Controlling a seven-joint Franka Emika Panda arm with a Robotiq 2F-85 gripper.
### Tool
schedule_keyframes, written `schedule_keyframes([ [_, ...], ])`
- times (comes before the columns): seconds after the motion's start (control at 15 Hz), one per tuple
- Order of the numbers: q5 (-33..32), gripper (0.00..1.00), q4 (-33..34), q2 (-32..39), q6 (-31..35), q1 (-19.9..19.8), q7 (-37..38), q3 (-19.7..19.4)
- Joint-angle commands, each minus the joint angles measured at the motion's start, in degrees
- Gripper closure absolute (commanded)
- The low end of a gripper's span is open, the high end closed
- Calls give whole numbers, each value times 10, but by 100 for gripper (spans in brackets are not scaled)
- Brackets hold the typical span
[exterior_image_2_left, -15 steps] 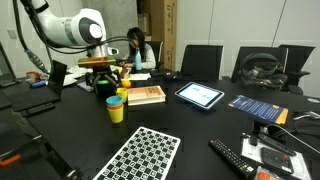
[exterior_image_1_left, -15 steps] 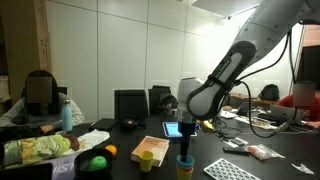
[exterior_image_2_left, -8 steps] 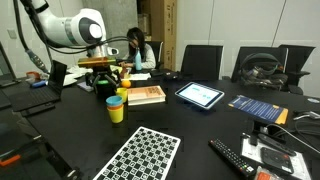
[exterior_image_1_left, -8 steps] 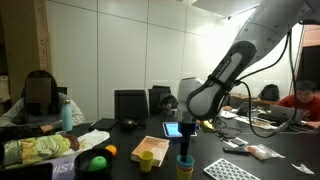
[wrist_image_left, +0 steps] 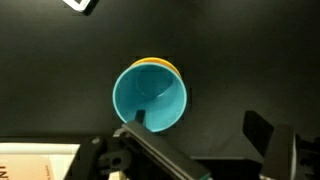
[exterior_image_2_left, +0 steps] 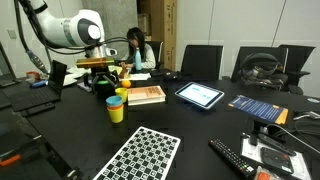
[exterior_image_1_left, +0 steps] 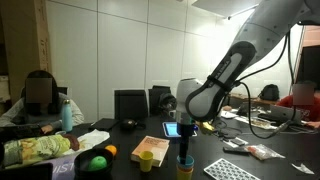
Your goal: Stack the cups together
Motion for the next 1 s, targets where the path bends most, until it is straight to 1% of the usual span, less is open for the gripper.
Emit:
schedule_keyframes([
  [0.0,0,0,15,15,6,11,-5,16],
  [0.2,-10,0,31,31,1,26,-1,23],
  [0.53,-29,0,65,54,-4,49,-1,25],
  [0.93,-39,0,126,88,-9,69,-7,33],
])
